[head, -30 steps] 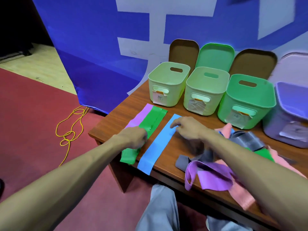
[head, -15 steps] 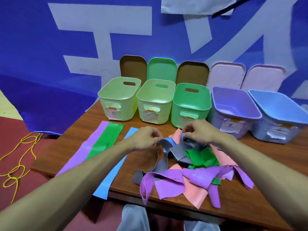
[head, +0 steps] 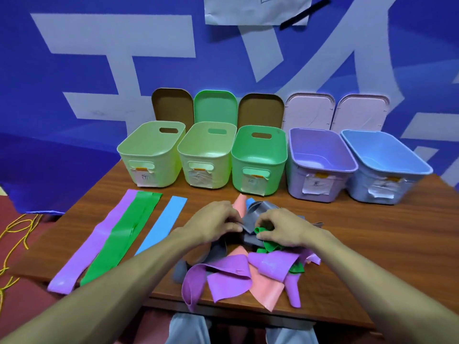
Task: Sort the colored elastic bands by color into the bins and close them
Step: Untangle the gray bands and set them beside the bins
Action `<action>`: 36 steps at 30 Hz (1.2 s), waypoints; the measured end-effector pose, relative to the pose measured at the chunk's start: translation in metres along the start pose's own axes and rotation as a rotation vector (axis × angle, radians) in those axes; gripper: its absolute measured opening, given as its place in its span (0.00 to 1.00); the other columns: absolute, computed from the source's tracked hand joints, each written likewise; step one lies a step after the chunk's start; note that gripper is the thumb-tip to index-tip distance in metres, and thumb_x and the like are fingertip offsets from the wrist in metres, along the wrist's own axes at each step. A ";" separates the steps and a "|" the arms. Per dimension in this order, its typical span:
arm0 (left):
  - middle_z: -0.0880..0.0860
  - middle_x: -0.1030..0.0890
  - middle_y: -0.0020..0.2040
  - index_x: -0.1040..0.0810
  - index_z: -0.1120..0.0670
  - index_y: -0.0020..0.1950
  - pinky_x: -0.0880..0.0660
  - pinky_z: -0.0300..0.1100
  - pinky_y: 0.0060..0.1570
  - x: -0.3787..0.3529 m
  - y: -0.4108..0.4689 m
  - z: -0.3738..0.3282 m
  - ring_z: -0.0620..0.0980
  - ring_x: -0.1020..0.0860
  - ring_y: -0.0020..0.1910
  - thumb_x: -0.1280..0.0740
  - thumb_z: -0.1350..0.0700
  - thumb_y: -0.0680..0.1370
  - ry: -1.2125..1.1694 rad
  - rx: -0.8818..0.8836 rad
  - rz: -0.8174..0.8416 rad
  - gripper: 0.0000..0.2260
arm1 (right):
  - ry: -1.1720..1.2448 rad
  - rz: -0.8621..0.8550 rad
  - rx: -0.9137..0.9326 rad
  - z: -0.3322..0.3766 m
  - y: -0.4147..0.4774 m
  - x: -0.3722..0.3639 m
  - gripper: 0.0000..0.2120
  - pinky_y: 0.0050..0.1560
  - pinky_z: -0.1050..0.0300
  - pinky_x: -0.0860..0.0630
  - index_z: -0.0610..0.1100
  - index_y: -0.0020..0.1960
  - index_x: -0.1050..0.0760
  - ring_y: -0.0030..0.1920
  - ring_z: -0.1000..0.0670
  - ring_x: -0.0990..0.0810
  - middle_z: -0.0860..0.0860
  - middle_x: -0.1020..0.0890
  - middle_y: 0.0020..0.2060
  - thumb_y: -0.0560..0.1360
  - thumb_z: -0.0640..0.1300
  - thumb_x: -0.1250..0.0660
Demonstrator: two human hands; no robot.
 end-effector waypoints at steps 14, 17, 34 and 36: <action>0.53 0.21 0.34 0.22 0.56 0.41 0.30 0.30 0.33 0.097 0.027 -0.051 0.38 0.26 0.29 0.35 0.57 0.78 -0.688 0.049 -0.328 0.07 | 0.309 -0.316 -0.021 -0.001 -0.033 0.104 0.11 0.50 0.57 0.25 0.44 0.53 0.21 0.48 0.51 0.19 0.51 0.17 0.47 0.72 0.47 0.29; 0.51 0.22 0.32 0.22 0.54 0.38 0.30 0.32 0.32 0.128 0.027 -0.064 0.39 0.27 0.28 0.34 0.56 0.78 -0.711 0.025 -0.409 0.08 | 0.239 -0.517 -0.026 0.011 -0.036 0.136 0.09 0.43 0.54 0.28 0.42 0.45 0.21 0.42 0.49 0.22 0.49 0.18 0.39 0.74 0.48 0.31; 0.49 0.18 0.50 0.23 0.53 0.56 0.24 0.43 0.52 0.117 0.011 -0.058 0.44 0.21 0.48 0.32 0.60 0.76 -0.989 0.049 -0.250 0.09 | 0.960 -0.774 0.108 0.062 -0.039 0.224 0.07 0.31 0.62 0.24 0.43 0.46 0.22 0.35 0.56 0.23 0.53 0.20 0.36 0.76 0.33 0.36; 0.50 0.21 0.48 0.24 0.53 0.58 0.24 0.42 0.48 0.114 0.011 -0.065 0.45 0.21 0.43 0.32 0.58 0.76 -0.897 0.066 -0.244 0.11 | 0.995 -0.800 0.061 0.051 -0.044 0.225 0.05 0.31 0.60 0.26 0.43 0.45 0.22 0.32 0.57 0.24 0.53 0.21 0.34 0.77 0.38 0.35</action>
Point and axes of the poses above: each hand's wrist, its own y-axis towards the middle knuckle, its own x-axis out of the back of the hand, z = x × y, the point moved 9 cm from there along y, towards the middle knuckle
